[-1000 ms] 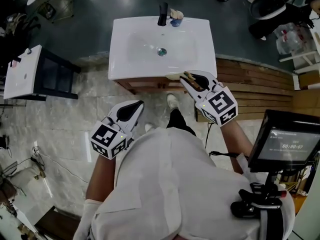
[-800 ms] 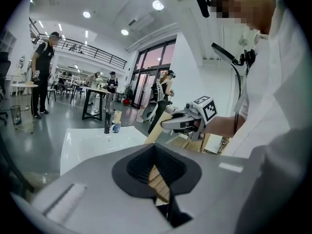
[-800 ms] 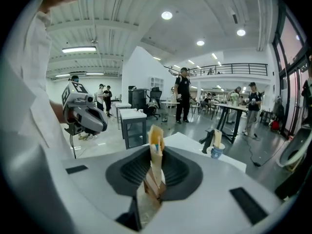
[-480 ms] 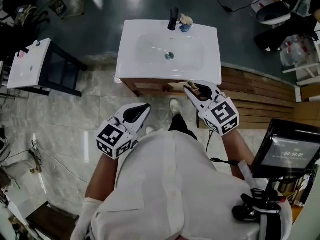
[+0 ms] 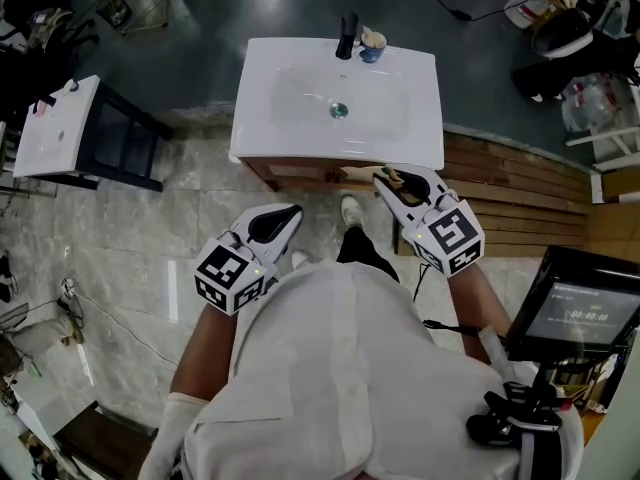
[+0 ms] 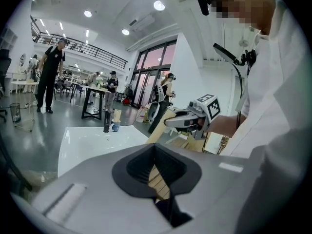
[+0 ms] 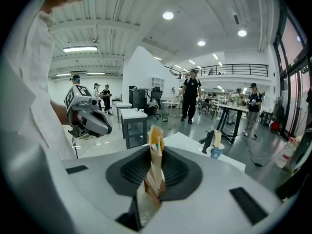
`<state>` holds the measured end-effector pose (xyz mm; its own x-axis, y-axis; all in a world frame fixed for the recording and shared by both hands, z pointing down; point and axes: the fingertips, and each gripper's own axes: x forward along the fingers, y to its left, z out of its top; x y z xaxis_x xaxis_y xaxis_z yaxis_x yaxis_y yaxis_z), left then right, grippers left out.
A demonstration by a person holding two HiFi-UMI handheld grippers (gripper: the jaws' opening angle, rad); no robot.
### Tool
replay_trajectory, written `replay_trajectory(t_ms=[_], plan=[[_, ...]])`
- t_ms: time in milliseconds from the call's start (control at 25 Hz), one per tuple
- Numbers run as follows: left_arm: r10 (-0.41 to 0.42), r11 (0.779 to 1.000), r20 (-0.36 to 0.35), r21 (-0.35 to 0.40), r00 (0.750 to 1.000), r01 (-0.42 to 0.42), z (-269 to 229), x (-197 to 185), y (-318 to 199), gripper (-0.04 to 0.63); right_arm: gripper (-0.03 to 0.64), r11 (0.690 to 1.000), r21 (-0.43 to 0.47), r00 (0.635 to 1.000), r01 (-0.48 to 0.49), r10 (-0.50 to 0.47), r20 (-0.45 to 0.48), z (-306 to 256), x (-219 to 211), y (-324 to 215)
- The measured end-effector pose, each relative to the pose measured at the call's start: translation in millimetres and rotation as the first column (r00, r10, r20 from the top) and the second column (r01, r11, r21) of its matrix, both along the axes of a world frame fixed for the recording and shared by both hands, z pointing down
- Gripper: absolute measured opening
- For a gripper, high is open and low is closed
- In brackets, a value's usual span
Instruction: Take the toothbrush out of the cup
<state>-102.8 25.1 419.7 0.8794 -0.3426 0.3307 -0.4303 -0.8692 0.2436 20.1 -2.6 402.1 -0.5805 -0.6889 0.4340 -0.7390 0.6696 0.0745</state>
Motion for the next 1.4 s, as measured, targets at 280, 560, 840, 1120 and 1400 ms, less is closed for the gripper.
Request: replay_trajectory(t_ms=[280,560,840,1120,1400], plan=[[-0.016,1.000,0.003,0.014,1.000,0.016,1.3,11.7,-24.3,0.008,0.057,1.000,0.005,1.000,-0.001,0.001,-0.010,-0.9,14.5,-8.4],[-0.029,0.999,0.042,0.038,0.999,0.028,-3.6,63.2,-101.6,0.015,0.055,1.000,-0.009,1.000,-0.002,0.002,0.006,0.0,69.6,-60.2],[-0.031,0.997,0.064,0.076,0.997,0.026,-6.5,122.3,-184.8,0.032,0.055,1.000,-0.022,1.000,-0.015,0.016,0.015,9.4,132.4,-113.4],[0.019,0.987,0.153,0.153,0.988,-0.043,-8.7,160.8,-258.3,0.058,0.055,0.999,-0.043,1.000,-0.018,0.017,-0.009,17.9,153.6,-148.7],[0.213,0.932,0.263,0.235,0.941,-0.277,-0.5,177.5,-325.4,0.082,0.054,0.979,-0.070,0.981,-0.192,0.190,-0.026,21.2,147.4,-168.3]])
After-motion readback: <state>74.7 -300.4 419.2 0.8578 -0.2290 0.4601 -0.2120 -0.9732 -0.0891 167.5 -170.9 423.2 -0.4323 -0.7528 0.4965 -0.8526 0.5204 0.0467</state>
